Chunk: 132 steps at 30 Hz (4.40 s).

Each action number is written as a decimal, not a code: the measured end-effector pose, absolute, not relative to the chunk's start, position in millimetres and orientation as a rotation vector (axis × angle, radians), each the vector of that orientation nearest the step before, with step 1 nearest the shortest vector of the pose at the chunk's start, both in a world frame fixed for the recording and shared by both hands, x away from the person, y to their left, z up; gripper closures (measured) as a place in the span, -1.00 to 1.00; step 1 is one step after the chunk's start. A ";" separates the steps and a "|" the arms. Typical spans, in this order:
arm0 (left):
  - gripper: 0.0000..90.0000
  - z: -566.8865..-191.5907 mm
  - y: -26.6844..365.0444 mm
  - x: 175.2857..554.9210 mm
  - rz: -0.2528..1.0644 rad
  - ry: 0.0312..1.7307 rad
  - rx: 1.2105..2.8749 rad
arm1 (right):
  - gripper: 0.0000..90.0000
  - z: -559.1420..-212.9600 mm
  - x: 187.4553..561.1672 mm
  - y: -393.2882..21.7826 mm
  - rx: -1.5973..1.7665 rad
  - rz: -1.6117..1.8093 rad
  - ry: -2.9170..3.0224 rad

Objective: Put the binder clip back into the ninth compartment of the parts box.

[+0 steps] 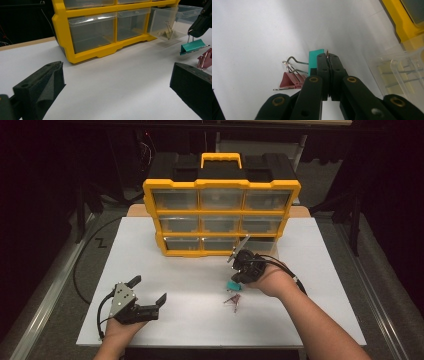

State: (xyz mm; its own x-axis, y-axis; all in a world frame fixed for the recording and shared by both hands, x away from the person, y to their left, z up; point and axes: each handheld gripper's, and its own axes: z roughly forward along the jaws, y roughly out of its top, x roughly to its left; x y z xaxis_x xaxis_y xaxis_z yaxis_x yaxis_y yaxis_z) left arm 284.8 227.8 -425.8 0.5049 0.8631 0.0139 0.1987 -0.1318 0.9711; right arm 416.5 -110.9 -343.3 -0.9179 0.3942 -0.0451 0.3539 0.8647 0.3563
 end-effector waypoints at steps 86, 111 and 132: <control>-0.99 -426.8 225.7 284.4 0.741 0.916 1.644 | 1.00 -282.7 418.1 -207.0 0.757 0.519 2.945; -0.99 -426.7 225.4 284.6 0.740 0.910 1.649 | 1.00 -262.2 427.5 -200.8 0.755 0.524 2.935; -0.99 -427.1 225.5 284.3 0.732 0.912 1.648 | 1.00 -236.5 441.9 -198.1 0.762 0.530 2.902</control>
State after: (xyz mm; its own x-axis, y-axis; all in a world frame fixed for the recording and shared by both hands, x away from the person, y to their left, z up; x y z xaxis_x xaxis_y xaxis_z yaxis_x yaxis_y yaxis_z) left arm 284.3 225.5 -427.1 0.5192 0.8545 0.0178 0.2019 -0.1429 0.9689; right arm 441.9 -198.1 -236.5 -0.8706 0.4920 -0.0029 0.4591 0.8146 0.3544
